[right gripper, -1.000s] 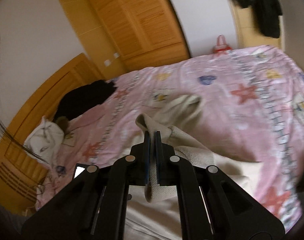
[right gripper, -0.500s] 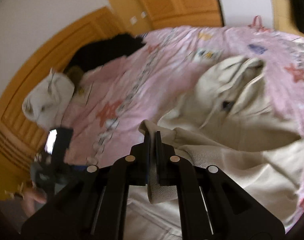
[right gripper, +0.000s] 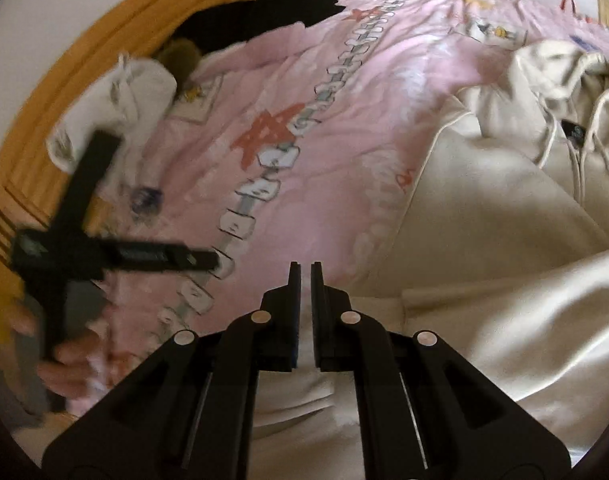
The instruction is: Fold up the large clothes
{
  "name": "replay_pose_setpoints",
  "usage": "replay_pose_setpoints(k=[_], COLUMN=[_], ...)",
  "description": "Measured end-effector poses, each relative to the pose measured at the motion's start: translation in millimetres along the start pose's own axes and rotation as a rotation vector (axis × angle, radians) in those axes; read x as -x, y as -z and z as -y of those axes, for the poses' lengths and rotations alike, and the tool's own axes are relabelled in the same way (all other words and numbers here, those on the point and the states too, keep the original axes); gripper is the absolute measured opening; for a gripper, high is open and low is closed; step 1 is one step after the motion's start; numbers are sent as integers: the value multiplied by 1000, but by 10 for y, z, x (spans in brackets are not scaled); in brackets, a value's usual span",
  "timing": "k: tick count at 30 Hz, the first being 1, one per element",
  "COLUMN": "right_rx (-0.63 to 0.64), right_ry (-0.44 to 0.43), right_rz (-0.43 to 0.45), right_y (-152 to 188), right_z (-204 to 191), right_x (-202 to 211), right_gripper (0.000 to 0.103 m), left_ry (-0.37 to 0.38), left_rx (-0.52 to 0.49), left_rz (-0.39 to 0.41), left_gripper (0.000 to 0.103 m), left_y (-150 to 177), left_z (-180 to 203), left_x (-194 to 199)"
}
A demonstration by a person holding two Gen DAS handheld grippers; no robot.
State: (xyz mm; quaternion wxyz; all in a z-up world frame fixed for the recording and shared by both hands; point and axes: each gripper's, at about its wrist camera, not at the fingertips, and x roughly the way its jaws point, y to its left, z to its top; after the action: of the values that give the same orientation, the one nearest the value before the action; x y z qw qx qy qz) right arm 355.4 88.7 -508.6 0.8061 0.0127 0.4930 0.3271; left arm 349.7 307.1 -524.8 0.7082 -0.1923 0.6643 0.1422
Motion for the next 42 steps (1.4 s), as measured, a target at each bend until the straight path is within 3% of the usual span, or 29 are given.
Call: replay_pose_setpoints(k=[3,7,12,14,16,20,22,25,26,31,33,38,41,42], right_rx=[-53,-175,-368,-448,-516,-592,-629,-646,-635,-438,-451,-518,-444,-402], right_ry=[-11,-17,148,260,392,549,598,608,619,758,755,647,575,545], right_rz=[8,59,152,157,134,43,-26,-50,-65,-183,-191,-104,-46,-23], right_y=[-2,6,249,490,785,1349,1642,1970,2028,2027,1994,1770,1387,1209], right_z=[52,384,1262,1692,2090,2564,2711,2748,2727,2602,2638,2653,2563,2517], right_x=[7,364,1243,1577,1840,2056,2058,2014,1964,1625,1590,1902,2066,2098], right_gripper=[5,5,5,5,5,5,5,5,5,5,5,5,6,13], left_ry=[-1,25,88,132,176,242,199,115,67,21,-25,-23,12,16], left_rx=[-26,-73,-165,-219,-261,-340,-373,-388,-381,-389,-423,-439,-459,-466], left_rz=[0,-2,-5,-12,-35,-99,-125,-193,-216,-220,-181,-127,-114,-106], left_gripper=[82,82,82,82,84,85,85,84,80,76,73,78,78,77], left_y=[-48,-85,-61,-9,76,343,484,622,634,523,439,197,137,131], left_z=[57,264,831,1174,1473,2069,2286,2417,2399,2315,2334,2287,2259,2246], left_x=[4,70,193,234,249,158,-24,-490,-669,-926,-896,-736,-597,-534])
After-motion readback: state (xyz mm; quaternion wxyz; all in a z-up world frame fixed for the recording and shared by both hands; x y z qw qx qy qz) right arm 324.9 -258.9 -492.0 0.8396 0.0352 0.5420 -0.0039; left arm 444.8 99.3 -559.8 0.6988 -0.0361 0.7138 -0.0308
